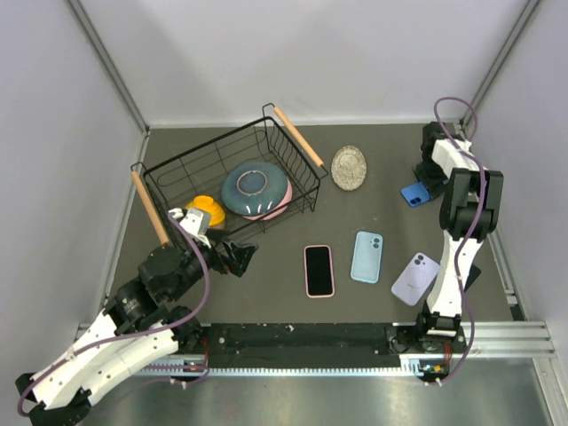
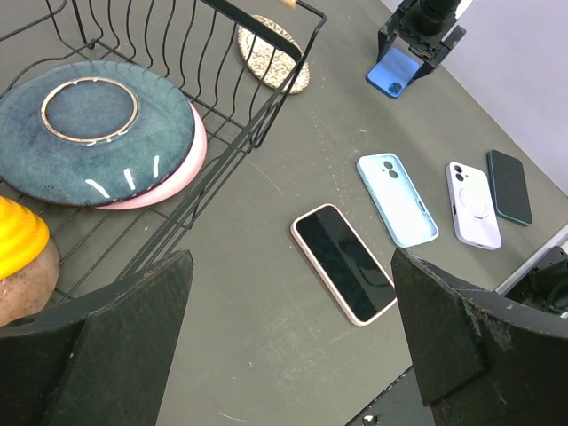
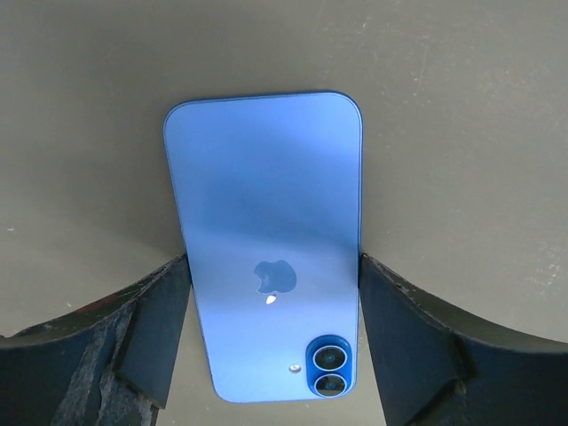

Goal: Put the phone into the phone case

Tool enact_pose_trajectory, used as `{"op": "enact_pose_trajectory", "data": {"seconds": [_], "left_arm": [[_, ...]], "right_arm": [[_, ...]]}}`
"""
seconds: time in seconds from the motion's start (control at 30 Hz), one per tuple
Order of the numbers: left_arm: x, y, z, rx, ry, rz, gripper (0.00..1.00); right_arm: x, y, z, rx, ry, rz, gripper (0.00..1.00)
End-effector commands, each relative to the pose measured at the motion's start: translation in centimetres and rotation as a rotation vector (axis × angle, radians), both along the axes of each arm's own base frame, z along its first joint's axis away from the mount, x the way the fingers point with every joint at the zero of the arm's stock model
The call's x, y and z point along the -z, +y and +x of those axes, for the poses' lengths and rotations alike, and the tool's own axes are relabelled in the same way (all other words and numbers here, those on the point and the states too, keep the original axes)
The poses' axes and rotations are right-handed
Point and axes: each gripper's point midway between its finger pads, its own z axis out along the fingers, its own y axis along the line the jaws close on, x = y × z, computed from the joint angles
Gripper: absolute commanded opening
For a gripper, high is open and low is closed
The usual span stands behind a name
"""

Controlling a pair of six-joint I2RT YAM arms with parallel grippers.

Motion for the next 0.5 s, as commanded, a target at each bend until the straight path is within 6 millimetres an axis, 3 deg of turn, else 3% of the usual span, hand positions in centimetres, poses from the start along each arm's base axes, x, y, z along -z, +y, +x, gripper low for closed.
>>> {"op": "enact_pose_trajectory", "data": {"seconds": [0.0,0.17,0.3,0.33,0.4,0.47], "left_arm": [[-1.1,0.1,-0.4,0.007,-0.019,-0.049,0.99],[-1.0,0.2,-0.5,0.006,-0.008,-0.048,0.98],[-0.5,-0.9,-0.7,0.046,0.039,-0.029,0.98],[-0.4,-1.3,-1.0,0.075,0.051,-0.03,0.97],[-0.8,-2.0,-1.1,0.098,0.069,-0.042,0.97],[-1.4,-2.5,-1.3,0.12,0.078,-0.057,0.96]], "right_arm": [[0.7,0.7,-1.7,-0.044,0.062,0.047,0.71],[-0.3,1.3,-1.9,-0.093,0.05,0.073,0.63],[-0.4,2.5,-2.5,-0.211,0.034,0.119,0.62],[-1.4,2.7,-2.3,-0.233,-0.002,0.119,0.61],[-0.5,3.4,-3.8,-0.283,0.008,0.144,0.59],[-1.5,4.1,-3.6,-0.334,-0.053,0.16,0.57]]}}
